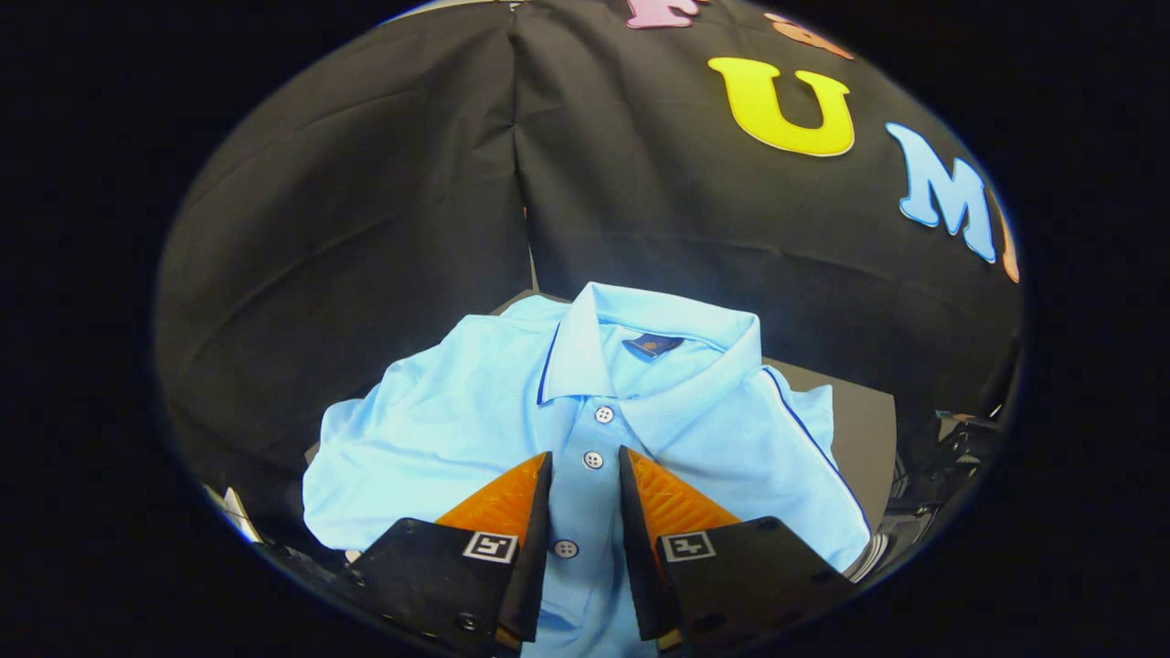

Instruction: Put the clothes into the washing machine and then close the washing machine lid.

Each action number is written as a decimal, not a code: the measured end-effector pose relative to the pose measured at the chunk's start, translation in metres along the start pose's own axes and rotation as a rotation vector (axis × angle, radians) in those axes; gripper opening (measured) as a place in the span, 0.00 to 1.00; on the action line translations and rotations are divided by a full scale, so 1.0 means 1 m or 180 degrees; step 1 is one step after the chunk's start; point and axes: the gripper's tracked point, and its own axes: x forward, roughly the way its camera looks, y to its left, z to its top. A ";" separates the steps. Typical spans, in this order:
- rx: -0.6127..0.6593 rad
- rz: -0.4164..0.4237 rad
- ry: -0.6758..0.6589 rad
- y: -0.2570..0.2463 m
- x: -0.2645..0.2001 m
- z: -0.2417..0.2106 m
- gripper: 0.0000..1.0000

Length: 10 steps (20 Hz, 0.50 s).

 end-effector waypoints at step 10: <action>0.0177 0.0065 -0.0005 0.001 -0.005 0.003 0.02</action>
